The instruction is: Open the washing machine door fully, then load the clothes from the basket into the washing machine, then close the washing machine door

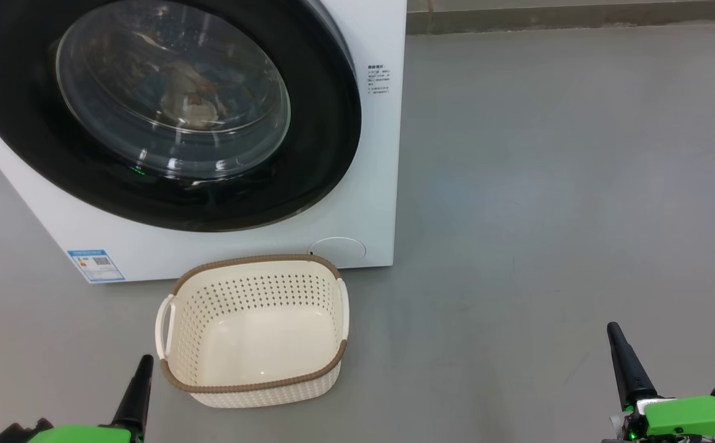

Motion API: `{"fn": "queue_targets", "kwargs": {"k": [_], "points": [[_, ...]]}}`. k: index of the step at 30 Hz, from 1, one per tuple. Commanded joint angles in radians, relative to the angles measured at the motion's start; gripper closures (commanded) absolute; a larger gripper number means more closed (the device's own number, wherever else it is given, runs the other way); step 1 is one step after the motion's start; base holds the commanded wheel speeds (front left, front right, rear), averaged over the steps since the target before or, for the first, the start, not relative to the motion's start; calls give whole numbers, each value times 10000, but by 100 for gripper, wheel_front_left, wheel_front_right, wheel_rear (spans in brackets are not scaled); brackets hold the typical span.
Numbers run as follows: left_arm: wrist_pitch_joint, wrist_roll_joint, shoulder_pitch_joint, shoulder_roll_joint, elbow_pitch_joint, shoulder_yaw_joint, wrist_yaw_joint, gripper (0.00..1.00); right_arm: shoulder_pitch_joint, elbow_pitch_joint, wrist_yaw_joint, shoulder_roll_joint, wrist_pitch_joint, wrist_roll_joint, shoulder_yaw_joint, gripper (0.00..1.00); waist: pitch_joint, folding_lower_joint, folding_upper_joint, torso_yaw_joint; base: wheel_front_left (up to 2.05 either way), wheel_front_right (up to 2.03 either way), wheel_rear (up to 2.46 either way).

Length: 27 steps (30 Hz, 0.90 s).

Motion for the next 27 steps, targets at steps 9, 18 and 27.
{"fn": "queue_targets", "kwargs": {"k": [9,18,27], "points": [[316,-1040,-624,73,-88,557,-27,100,-575,-144,-52,-141,337,1209,233,100,6,-1,-1,-54,0,0,0],[506,-1634,-701,39,-23,706,-29,100,-647,-89,-55,-148,513,1897,244,100,11,-1,-1,-90,0,0,0],[529,-1610,-703,19,-22,735,-29,100,-647,-89,-55,-148,513,1897,244,100,11,-1,-1,-90,0,0,0]]}}
